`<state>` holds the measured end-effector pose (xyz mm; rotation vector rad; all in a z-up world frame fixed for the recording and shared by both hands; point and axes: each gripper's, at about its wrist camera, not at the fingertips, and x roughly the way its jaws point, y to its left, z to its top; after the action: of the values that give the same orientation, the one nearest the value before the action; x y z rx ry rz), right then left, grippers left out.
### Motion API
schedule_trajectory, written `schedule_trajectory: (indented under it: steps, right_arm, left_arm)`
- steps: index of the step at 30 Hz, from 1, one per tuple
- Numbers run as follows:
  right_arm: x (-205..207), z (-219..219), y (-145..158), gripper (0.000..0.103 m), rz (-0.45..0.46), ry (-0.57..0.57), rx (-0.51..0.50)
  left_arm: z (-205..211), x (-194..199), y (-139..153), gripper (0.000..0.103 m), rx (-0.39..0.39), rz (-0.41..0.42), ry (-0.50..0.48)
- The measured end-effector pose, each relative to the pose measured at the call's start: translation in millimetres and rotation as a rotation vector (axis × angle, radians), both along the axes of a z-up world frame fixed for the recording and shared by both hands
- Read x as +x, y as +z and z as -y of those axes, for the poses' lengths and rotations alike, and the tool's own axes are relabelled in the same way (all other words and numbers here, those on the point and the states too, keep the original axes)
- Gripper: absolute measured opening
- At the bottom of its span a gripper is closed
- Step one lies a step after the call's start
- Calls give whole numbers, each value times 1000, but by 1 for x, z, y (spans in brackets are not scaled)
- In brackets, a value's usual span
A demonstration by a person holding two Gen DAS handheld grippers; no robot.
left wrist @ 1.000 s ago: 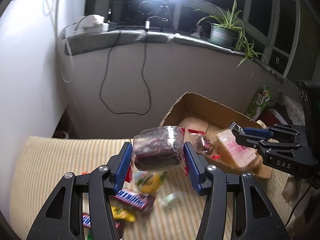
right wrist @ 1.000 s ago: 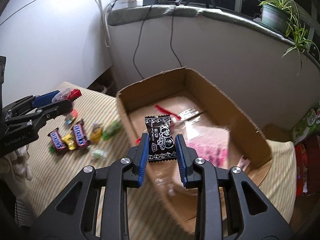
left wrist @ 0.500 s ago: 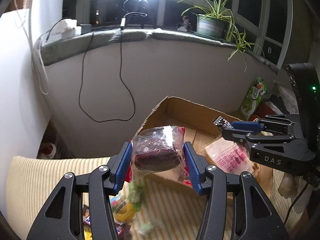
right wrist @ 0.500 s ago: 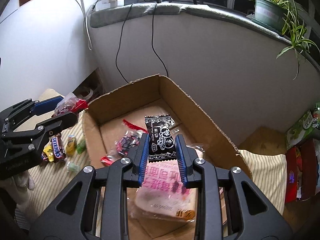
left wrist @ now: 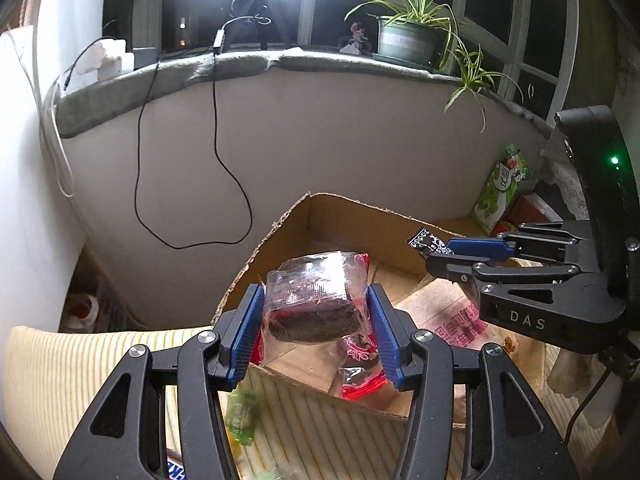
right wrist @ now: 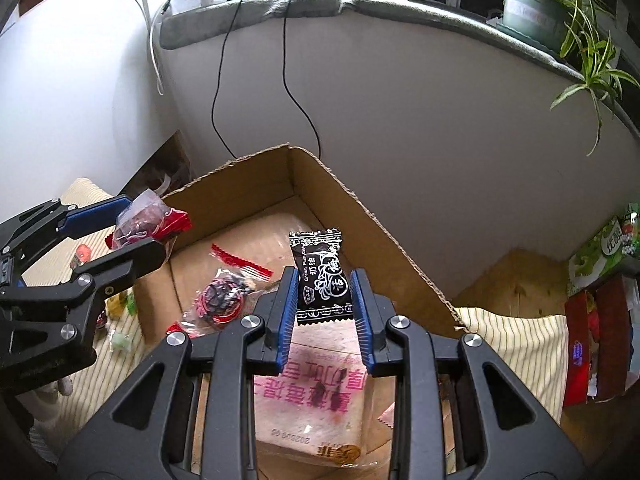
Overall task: Organize snacks
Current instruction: 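Carry the cake and black packet over the box with both tools, then open both tools to drop the cake and packet into the box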
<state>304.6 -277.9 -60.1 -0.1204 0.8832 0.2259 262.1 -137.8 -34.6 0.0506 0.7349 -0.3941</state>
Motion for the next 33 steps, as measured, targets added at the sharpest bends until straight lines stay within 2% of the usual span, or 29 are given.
schedule_trajectory:
  steps: [13, 14, 17, 18, 20, 24, 33]
  right_arm:
    - [9, 5, -3, 28, -6, -22, -8]
    - [8, 5, -3, 31, -5, -23, -8]
    - [6, 4, -1, 55, 12, -27, -15]
    - [4, 4, -1, 59, 16, -27, -17]
    - [0, 5, 0, 60, 20, -28, -19]
    - [-6, 5, 4, 72, 35, -40, -23]
    - [-31, 2, 18, 84, 54, -37, 1]
  left_arm:
    - [7, 2, -4, 58, 4, -19, -7]
    - [7, 1, -4, 58, 3, -18, -6]
    - [5, 0, -3, 58, 2, -17, -3]
    - [5, 0, -2, 58, 1, -16, -2]
    - [3, -2, -1, 58, 0, -15, -1]
    - [-2, -8, 3, 58, -4, -9, 6]
    - [-29, -34, 22, 58, -18, 21, 38]
